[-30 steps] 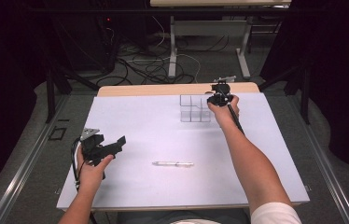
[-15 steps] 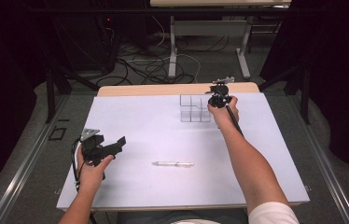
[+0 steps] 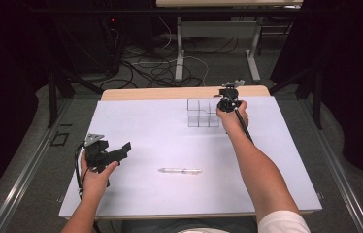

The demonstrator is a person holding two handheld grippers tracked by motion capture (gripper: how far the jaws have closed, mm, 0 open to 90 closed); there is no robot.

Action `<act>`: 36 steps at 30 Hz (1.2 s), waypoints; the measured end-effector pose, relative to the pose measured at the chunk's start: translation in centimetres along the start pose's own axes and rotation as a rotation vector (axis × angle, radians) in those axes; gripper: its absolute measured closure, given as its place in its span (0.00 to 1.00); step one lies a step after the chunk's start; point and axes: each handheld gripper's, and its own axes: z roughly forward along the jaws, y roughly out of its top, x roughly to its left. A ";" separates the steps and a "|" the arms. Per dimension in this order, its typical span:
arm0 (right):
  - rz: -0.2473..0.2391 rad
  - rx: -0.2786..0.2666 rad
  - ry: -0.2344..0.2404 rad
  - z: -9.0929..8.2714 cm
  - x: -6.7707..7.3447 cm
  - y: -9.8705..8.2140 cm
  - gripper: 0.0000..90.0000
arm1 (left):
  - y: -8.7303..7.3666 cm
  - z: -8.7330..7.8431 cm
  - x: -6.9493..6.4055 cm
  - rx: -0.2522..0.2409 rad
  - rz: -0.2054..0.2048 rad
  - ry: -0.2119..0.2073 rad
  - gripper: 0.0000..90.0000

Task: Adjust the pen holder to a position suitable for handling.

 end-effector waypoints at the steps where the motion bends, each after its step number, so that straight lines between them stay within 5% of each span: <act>1: 0.000 0.004 0.000 0.0 0.0 0.0 0.97 | 0.0 0.0 0.0 0.001 0.000 0.001 0.07; 36: -0.003 0.092 0.110 -3.6 1.3 -4.4 0.95 | 0.1 0.7 -0.6 0.015 0.023 -0.008 0.07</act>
